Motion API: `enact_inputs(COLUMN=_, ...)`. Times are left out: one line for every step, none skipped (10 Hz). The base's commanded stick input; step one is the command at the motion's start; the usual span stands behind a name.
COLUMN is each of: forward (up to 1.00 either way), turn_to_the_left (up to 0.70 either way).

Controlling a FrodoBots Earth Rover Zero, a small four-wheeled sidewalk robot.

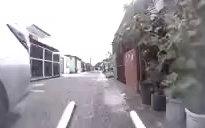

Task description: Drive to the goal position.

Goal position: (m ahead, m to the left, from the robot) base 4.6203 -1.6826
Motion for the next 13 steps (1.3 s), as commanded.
enact_inputs(forward=0.85, turn_to_the_left=0.00)
enact_inputs(forward=0.85, turn_to_the_left=0.00)
enact_inputs(forward=0.85, turn_to_the_left=0.00)
enact_inputs(forward=0.85, turn_to_the_left=0.00)
enact_inputs(forward=0.85, turn_to_the_left=0.00)
enact_inputs(forward=0.85, turn_to_the_left=0.00)
enact_inputs(forward=0.85, turn_to_the_left=0.01)
enact_inputs(forward=0.85, turn_to_the_left=0.25)
enact_inputs(forward=0.85, turn_to_the_left=0.24)
enact_inputs(forward=0.85, turn_to_the_left=0.13)
enact_inputs(forward=0.85, turn_to_the_left=0.06)
enact_inputs(forward=0.85, turn_to_the_left=0.00)
enact_inputs(forward=0.85, turn_to_the_left=0.00)
